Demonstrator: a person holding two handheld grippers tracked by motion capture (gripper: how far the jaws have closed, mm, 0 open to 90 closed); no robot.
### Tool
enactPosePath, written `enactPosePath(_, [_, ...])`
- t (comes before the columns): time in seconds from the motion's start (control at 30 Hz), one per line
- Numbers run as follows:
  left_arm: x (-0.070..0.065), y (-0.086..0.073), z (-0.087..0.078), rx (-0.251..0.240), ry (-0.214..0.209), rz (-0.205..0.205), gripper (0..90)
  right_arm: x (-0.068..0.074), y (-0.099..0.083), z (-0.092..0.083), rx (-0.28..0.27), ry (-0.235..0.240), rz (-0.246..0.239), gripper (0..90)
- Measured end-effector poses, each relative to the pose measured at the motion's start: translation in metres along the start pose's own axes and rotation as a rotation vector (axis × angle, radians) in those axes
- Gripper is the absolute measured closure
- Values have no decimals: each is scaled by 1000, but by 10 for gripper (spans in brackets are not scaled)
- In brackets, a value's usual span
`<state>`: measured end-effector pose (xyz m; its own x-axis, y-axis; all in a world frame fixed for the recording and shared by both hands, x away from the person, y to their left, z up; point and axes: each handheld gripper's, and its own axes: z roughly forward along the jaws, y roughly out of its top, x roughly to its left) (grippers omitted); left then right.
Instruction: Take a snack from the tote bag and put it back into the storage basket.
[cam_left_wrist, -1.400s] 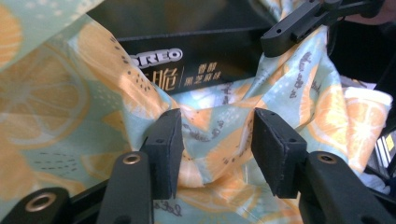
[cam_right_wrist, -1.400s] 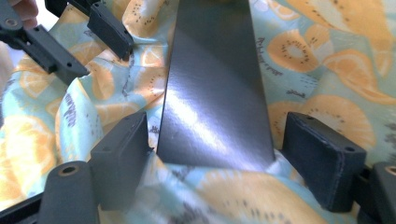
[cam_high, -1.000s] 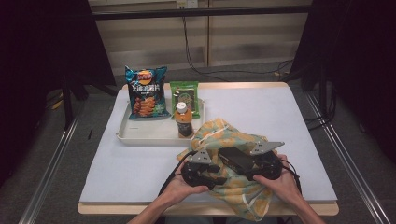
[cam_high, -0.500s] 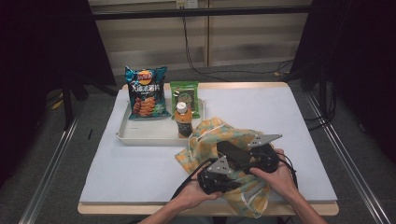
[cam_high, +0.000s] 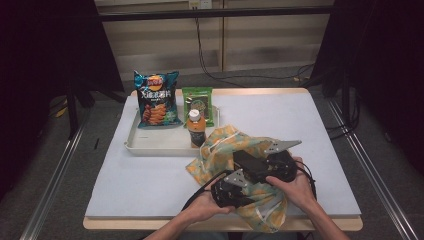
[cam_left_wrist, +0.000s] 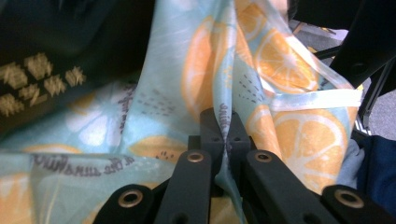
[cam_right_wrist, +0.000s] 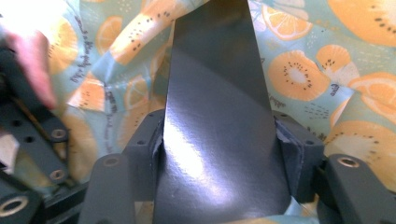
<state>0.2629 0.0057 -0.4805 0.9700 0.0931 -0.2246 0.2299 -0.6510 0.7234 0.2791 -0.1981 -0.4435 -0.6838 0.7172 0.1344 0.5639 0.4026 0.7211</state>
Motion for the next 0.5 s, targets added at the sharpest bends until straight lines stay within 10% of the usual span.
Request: enactPosePath(0.5, [5,-3,-2,-2,35,-54,897,4,15,-32,-43,4,-9,420])
